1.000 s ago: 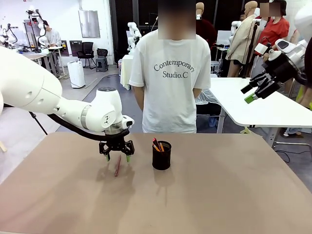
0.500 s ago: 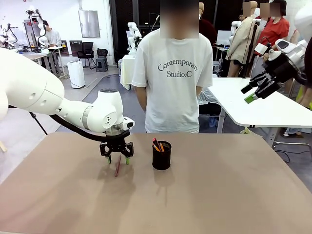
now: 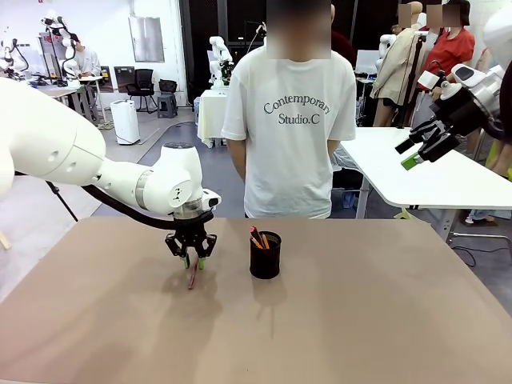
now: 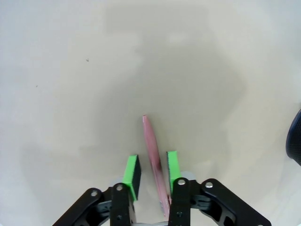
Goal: Place the pens into the pen holder.
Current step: Pick up a writing instrument from the table and place it into the Pen holder.
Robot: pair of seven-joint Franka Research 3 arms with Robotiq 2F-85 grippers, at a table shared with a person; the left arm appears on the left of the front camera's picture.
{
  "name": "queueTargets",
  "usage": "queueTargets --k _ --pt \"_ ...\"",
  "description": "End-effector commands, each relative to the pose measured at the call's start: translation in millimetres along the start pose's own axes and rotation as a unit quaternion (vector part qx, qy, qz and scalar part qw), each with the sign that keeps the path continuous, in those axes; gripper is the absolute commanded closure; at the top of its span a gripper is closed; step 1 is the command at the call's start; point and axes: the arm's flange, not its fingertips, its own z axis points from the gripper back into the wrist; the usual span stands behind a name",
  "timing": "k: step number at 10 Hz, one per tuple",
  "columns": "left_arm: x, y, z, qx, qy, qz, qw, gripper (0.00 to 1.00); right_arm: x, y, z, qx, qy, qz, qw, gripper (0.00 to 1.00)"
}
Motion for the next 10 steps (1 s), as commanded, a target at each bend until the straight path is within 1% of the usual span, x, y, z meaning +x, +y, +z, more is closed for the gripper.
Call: queueTargets --k 1,4,5,6,7,9,10 --pt "-0.6 -2.0 -4.3 0.016 0.005 0.01 1.0 1.0 1.5 0.9 2.0 0.001 0.004 0.001 1.0 0.0" --pt "-3.1 0.6 -2.3 0.014 0.008 0.005 1.0 1.0 1.5 0.9 2.0 0.001 0.004 0.001 1.0 0.0" --pt "-6.7 0.0 2.4 -0.003 0.012 -0.013 1.0 1.0 1.5 0.9 2.0 0.001 0.004 0.001 1.0 0.0" --pt "-12.7 -2.7 12.0 -0.074 0.024 -0.071 0.994 1.0 1.5 0.9 2.0 0.001 0.004 0.001 1.0 0.0" --pt "-18.1 -3.0 23.9 -0.138 0.038 -0.116 0.983 1.0 1.5 0.9 2.0 0.001 0.004 0.001 1.0 0.0" --pt "-21.6 7.6 42.5 -0.196 0.028 -0.155 0.968 1.0 1.5 0.9 2.0 0.001 0.004 0.001 1.0 0.0" --pt "-23.7 15.3 50.0 -0.213 0.018 -0.167 0.962 1.0 1.5 0.9 2.0 0.001 0.004 0.001 1.0 0.0"
